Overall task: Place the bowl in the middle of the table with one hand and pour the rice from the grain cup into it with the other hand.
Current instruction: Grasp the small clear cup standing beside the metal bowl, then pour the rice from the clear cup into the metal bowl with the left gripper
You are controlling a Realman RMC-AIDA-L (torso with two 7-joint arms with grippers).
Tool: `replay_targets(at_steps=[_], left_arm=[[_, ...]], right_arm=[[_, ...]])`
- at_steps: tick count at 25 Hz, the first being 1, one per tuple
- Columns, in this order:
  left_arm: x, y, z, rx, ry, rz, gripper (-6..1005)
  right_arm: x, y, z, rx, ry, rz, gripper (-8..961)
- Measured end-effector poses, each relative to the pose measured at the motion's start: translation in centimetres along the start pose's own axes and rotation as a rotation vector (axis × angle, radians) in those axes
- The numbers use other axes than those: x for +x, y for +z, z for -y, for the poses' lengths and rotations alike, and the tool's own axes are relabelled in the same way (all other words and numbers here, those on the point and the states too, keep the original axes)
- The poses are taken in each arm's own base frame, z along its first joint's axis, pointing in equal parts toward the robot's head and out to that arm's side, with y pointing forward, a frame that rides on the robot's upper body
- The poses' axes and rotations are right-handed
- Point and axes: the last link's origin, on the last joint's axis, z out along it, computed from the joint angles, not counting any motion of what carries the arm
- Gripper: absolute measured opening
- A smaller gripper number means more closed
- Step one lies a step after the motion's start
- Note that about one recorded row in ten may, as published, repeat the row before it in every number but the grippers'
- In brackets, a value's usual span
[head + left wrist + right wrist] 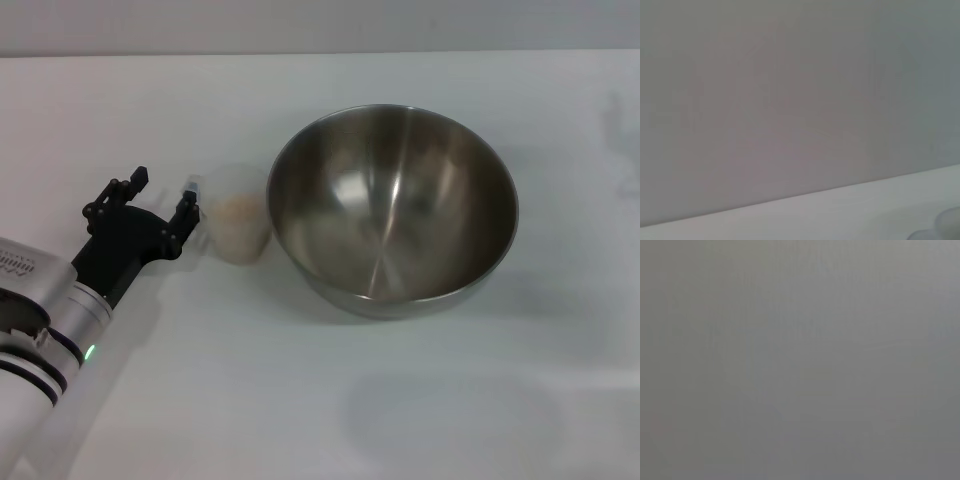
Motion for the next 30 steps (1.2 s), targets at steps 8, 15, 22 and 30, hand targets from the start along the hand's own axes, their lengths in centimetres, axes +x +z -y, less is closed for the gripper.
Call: replay_targets(at_steps=[8,15,22,30], left_arm=[[0.0,0.4,0.4,0.030,-0.035,0.014,605],[0.1,0.5,0.3,0.024,-0.032,0.013,294],[0.5,0.7,0.4,0.035,-0.028,-0.005,64],[3.1,2.3,1.4,0.094,0.042,-0.117,24]], right_arm=[[0.0,0.1,-0.1,-0.003,0.001,0.003,482],[-0.1,0.4,-0.2,-0.006,0.003,0.007,482],[-0.1,0.5,-0.3,-0.007,0.005,0.011,482],[-0.1,0.8,-0.5,-0.011,0.006,0.014,482]])
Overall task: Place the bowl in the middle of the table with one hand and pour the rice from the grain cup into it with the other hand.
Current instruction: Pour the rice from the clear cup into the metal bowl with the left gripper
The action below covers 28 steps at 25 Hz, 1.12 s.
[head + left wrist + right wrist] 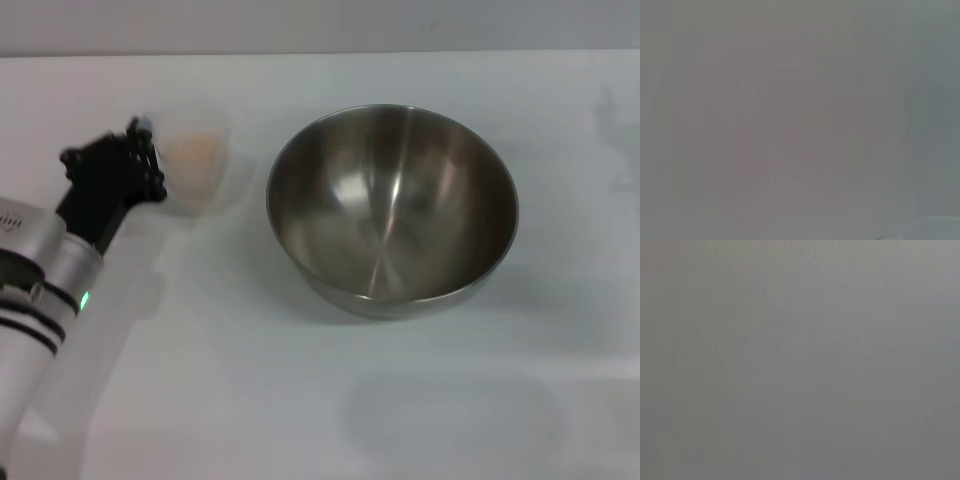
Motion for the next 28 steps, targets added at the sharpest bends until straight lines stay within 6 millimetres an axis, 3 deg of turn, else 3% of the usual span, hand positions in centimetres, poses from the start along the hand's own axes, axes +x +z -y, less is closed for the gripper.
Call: replay_targets(at_steps=[6,7,10,13,16,17,20,28], left_arm=[[4.0,2.1,-0.6,-0.003,0.237,-0.204,24],[5.0,2.5,-1.5,-0.034,0.351,-0.264,24],[5.5,2.6,-2.2,-0.058,0.434,-0.301,24],[6.8,2.8,-5.0,-0.125,0.722,-0.418,24],[7.2,2.8,-5.9,-0.131,0.825,-0.456,24],[7.7,2.8,-7.0,-0.129,0.965,-0.507,24],[8.1,2.6,-8.0,-0.125,1.092,-0.560,24],[8.5,2.0,-10.1,-0.094,1.455,-0.698,25]], right_arm=[[-0.1,0.5,-0.2,-0.009,0.000,0.012,482],[-0.2,0.6,-0.3,-0.012,0.000,0.014,482],[-0.2,0.9,-0.4,-0.018,-0.004,0.018,482],[-0.1,1.2,-0.5,-0.021,-0.008,0.016,482],[-0.1,1.3,-0.6,-0.025,-0.010,0.014,482],[0.0,1.4,-0.6,-0.026,-0.011,0.013,482],[0.0,1.5,-0.7,-0.029,-0.012,0.012,482],[0.1,2.0,-1.0,-0.042,-0.016,0.009,482]])
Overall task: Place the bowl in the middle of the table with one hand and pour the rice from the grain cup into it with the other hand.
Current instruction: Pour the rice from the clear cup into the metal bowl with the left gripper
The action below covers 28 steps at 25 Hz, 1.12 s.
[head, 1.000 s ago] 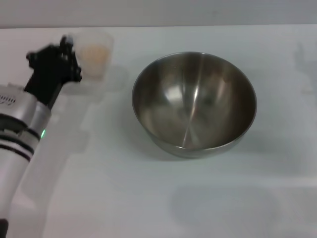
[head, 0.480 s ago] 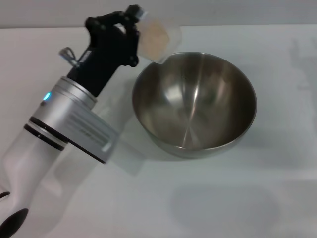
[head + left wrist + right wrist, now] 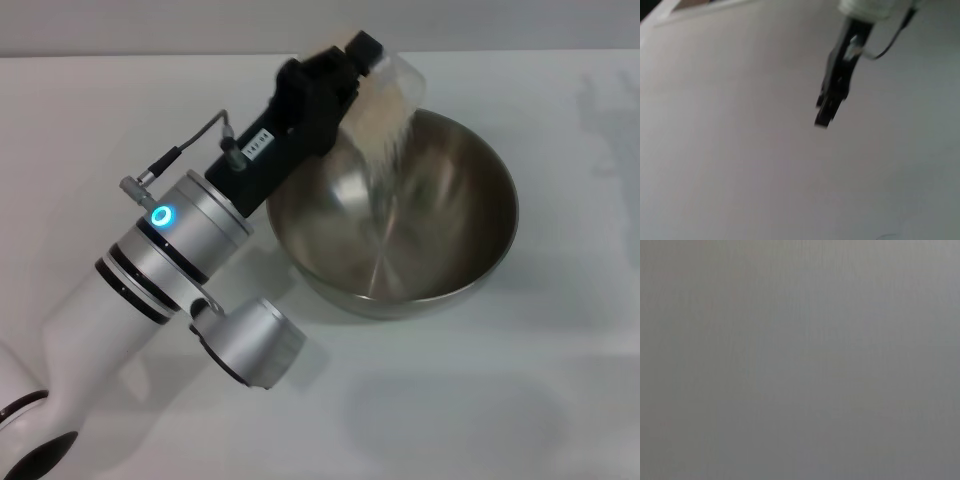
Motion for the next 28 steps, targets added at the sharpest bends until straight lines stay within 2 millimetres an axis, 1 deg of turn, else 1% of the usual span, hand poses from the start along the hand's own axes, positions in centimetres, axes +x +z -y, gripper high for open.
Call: replay_targets(at_steps=[3,5,8,11,13,15,16,20,23,25,26,28], left_arm=[[0.4,0.1,0.1,0.006,0.105,-0.016,25],[0.3,0.2,0.1,0.003,0.141,-0.008,25],[0.2,0.1,-0.2,-0.016,0.154,-0.006,25],[1.2,-0.1,-0.7,-0.047,0.156,-0.051,25],[1.0,0.0,-0.9,-0.062,0.180,-0.042,25],[0.0,0.2,-0.8,-0.063,0.201,-0.003,25],[-0.1,0.2,-0.8,-0.063,0.204,-0.001,25],[1.2,-0.1,-1.4,-0.090,0.220,-0.058,25],[0.5,-0.2,-1.3,-0.096,0.221,-0.024,25],[0.7,-0.3,-1.5,-0.102,0.221,-0.032,25],[1.3,-0.6,-1.7,-0.111,0.229,-0.052,25],[0.9,-0.5,-1.6,-0.108,0.227,-0.030,25]], right_arm=[[0.0,0.1,0.0,-0.002,0.000,0.000,482],[0.0,0.1,0.0,-0.001,0.000,0.000,482],[0.1,0.0,0.0,0.000,0.000,-0.002,482],[0.0,0.0,-0.1,-0.004,0.000,0.000,482],[0.0,0.0,-0.1,-0.006,0.000,0.005,482],[-0.1,0.0,-0.1,-0.005,0.002,0.005,482],[-0.1,0.0,0.0,-0.004,0.004,0.005,482],[0.0,-0.2,-0.1,-0.007,0.006,0.004,482],[0.0,-0.3,-0.1,-0.007,0.006,0.001,482],[0.0,-0.4,-0.1,-0.007,0.005,0.000,482],[0.0,-0.4,-0.1,-0.006,0.006,-0.001,482],[0.0,-0.5,0.0,-0.006,0.006,-0.001,482]])
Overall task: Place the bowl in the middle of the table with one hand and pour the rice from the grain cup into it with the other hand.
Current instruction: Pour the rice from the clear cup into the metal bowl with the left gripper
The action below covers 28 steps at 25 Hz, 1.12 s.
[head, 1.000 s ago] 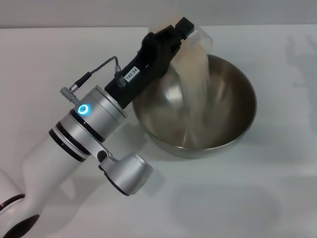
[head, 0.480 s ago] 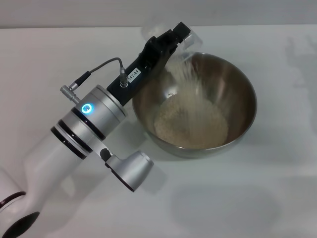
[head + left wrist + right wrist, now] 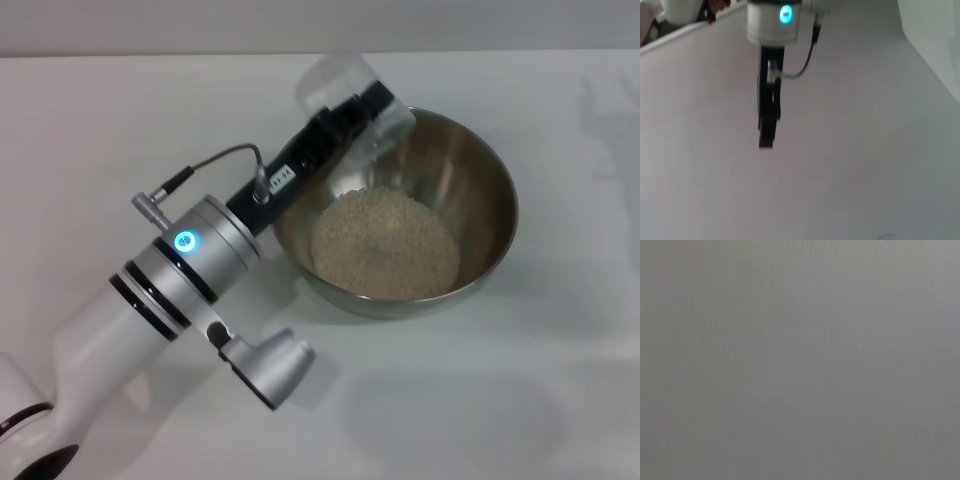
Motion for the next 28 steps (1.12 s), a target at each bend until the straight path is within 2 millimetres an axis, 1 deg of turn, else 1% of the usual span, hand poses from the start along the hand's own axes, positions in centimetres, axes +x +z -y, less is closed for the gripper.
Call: replay_targets(at_steps=[2,3,5,6,8,10,12,13,14,15,16,17,19,20,21,23,25,28], left_arm=[[-0.4,0.1,0.0,-0.005,-0.007,0.017,25],[0.5,-0.1,-0.2,-0.014,-0.002,-0.021,25],[0.6,-0.1,-0.2,-0.018,-0.001,-0.026,25],[0.1,0.0,-0.2,-0.019,-0.008,0.000,25],[0.2,0.0,-0.3,-0.026,-0.014,-0.005,25],[0.7,-0.1,-0.5,-0.038,-0.026,-0.026,25],[0.7,-0.1,-0.5,-0.040,-0.043,-0.018,25],[-0.4,0.2,-0.1,-0.017,-0.169,0.055,25],[-1.0,0.2,0.1,0.002,-0.241,0.093,25],[-1.0,0.2,0.1,0.002,-0.241,0.093,25],[-2.4,0.0,0.4,0.044,-0.401,0.165,25],[-2.4,0.0,0.4,0.044,-0.401,0.165,25],[-3.5,-0.4,0.6,0.089,-0.601,0.226,25],[-3.6,-0.5,0.6,0.095,-0.635,0.234,25],[-4.0,-0.7,0.5,0.110,-0.720,0.257,25],[-5.0,-1.2,0.1,0.141,-0.910,0.315,25],[-5.8,-1.8,-0.6,0.154,-1.045,0.370,25],[-7.0,-3.0,-2.3,0.155,-1.244,0.484,25]], right_arm=[[0.0,0.0,0.0,0.000,0.000,-0.001,482],[0.0,0.0,0.0,-0.001,0.000,-0.001,482],[0.0,0.0,0.0,-0.001,0.001,0.000,482],[0.0,0.0,0.0,-0.002,0.002,0.001,482],[0.0,0.0,-0.1,-0.003,0.001,-0.001,481],[0.0,0.0,-0.1,-0.005,0.001,0.000,481],[0.0,0.1,-0.1,-0.006,0.002,0.001,481],[0.0,0.1,-0.1,-0.006,0.001,0.001,481],[0.0,0.2,-0.1,-0.006,0.001,0.002,481],[0.0,0.2,-0.1,-0.007,0.001,0.003,481],[0.0,0.3,-0.1,-0.008,0.001,0.003,481],[0.0,0.3,-0.1,-0.008,0.001,0.003,481],[0.0,0.3,-0.2,-0.009,0.002,0.004,481],[0.0,0.3,-0.2,-0.009,0.002,0.004,481],[0.0,0.4,-0.2,-0.009,0.002,0.004,481],[-0.1,0.5,-0.3,-0.012,0.003,0.005,481],[-0.1,0.6,-0.3,-0.013,0.003,0.006,481],[-0.1,0.7,-0.4,-0.015,0.004,0.007,481]])
